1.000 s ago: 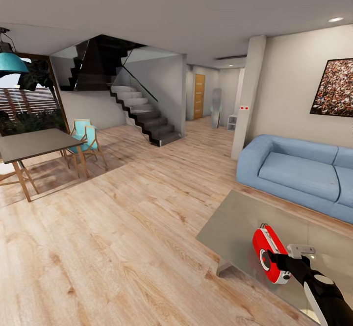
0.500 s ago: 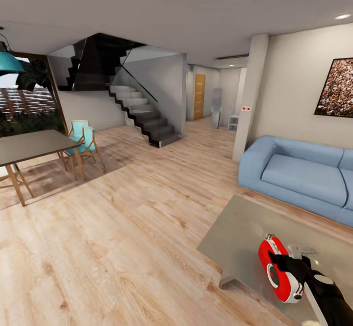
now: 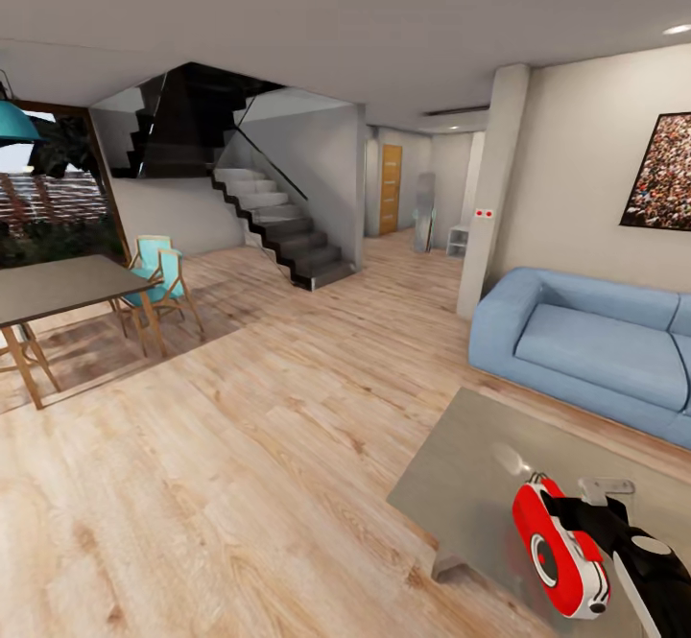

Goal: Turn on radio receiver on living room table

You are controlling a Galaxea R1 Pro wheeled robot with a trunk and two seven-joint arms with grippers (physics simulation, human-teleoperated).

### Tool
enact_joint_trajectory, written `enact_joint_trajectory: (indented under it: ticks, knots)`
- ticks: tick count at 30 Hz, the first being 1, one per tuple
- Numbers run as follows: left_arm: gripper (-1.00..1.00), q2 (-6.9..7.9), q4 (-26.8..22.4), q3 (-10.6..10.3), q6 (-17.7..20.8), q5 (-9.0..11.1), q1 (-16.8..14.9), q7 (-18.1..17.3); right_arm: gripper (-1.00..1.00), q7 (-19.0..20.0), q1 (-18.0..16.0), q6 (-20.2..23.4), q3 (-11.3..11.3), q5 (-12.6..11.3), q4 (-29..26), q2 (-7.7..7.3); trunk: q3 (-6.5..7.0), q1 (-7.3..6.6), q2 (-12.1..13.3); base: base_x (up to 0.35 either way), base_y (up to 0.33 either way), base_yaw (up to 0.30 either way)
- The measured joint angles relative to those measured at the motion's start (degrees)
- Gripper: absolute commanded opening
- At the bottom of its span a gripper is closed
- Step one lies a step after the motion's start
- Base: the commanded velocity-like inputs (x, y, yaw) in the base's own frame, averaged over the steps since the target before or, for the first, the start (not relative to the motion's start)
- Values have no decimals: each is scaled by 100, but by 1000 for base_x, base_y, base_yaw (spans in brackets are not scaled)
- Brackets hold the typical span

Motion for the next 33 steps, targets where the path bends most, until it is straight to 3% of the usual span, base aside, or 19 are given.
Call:
enact_joint_trajectory:
  ticks: [15, 23, 33]
  knots:
    - [100, 7, 0, 4, 13, -1, 0, 54, 100, 21, 0, -5, 15, 3, 11, 18, 0, 0, 0, 202, -197, 0]
    - [100, -4, 0, 17, -13, 4, 0, 54, 100, 336, 0, -6, 11, -13, 27, 33, 0, 0, 0, -37, -31, 0]
    - [100, -2, 0, 18, -11, 6, 0, 54, 100, 385, 0, -6, 9, -7, 27, 33, 0, 0, 0, -152, -108, 0]
